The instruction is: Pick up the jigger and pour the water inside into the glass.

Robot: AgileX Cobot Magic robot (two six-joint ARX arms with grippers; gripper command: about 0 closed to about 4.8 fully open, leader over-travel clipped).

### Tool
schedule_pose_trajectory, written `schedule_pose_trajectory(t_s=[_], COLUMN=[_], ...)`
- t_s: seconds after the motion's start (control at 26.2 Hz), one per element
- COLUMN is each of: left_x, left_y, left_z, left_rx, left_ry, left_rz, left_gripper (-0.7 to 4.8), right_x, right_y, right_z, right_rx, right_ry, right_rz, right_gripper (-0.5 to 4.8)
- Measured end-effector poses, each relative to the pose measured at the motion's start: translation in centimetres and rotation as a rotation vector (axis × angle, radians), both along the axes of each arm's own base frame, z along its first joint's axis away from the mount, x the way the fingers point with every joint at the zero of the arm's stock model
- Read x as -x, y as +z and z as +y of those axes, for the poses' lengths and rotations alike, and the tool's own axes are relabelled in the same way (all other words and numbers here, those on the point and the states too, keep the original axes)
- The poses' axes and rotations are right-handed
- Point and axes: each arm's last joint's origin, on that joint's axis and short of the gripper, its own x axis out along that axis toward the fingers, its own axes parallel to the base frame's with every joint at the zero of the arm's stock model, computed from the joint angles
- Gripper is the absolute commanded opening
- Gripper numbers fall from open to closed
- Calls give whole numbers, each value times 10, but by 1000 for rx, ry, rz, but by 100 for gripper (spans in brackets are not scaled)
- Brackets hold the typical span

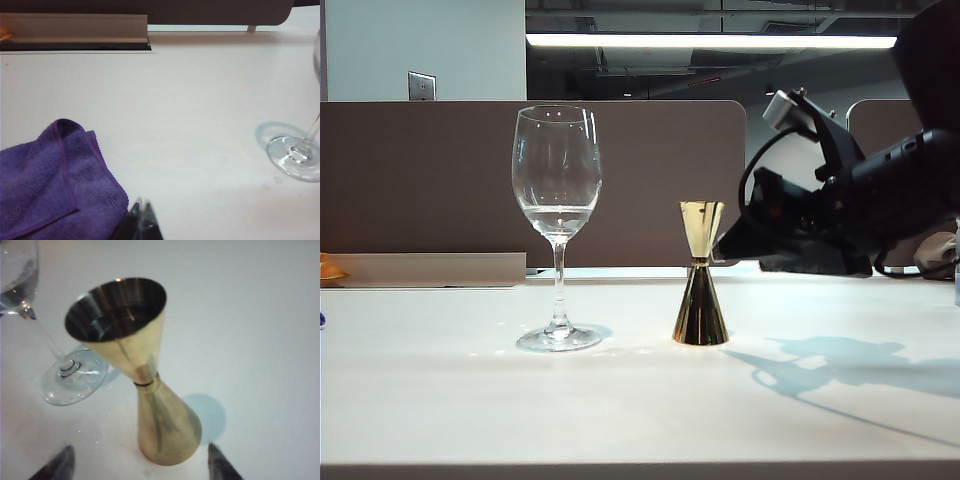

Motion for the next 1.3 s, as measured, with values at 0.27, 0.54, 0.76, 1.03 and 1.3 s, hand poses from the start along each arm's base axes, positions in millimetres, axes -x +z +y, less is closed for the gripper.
schedule_pose_trajectory(t_s=[0.27, 0.54, 0.76, 1.03, 1.3], left_x=[0, 0, 0, 0, 0], left_y=[0, 0, 0, 0, 0], left_z=[0, 0, 0, 0, 0], left_rx=[0, 0, 0, 0, 0], left_ry=[0, 0, 0, 0, 0], left_rz=[0, 0, 0, 0, 0], left_gripper=[-5, -5, -5, -5, -5], right_x=[-9, -28, -34, -36, -37], right_y=[-2, -2, -8, -13, -17], right_z=[4, 15, 26, 30, 30], right_rx=[-7, -16, -15, -14, -10], right_ry=[0, 24, 61, 59, 56], right_rz=[-16, -21, -8, -16, -10], right_gripper=[333, 328, 305, 290, 269])
